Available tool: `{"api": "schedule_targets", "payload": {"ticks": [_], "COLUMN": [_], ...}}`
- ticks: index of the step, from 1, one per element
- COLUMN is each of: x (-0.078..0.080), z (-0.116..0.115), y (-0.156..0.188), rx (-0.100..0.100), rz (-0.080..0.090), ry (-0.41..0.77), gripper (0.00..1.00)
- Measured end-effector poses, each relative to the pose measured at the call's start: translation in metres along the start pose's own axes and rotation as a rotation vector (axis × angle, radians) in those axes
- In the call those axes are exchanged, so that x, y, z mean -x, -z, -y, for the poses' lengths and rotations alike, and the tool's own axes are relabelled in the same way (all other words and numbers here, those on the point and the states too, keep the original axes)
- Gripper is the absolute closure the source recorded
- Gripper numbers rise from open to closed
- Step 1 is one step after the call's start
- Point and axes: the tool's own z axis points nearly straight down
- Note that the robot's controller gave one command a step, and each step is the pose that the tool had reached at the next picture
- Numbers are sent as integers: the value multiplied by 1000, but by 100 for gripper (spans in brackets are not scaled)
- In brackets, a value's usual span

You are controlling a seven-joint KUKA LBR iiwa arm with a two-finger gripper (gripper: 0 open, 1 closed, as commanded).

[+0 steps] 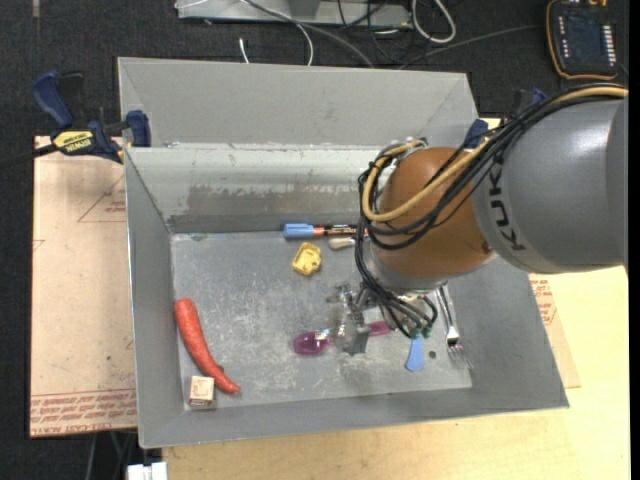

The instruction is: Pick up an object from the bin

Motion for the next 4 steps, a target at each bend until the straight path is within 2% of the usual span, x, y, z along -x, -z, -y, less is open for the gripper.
{"api": "schedule_targets", "payload": {"ticks": [1,2,3,4], "x": [23,15,-38,6], "z": [9,-6,28,4], "y": [17,19,25,14], "rx": [-2,0,-4,2], "rz": [15,6,14,13], "ry": [-66,167,267,362], "gripper": [100,100,100,100]}}
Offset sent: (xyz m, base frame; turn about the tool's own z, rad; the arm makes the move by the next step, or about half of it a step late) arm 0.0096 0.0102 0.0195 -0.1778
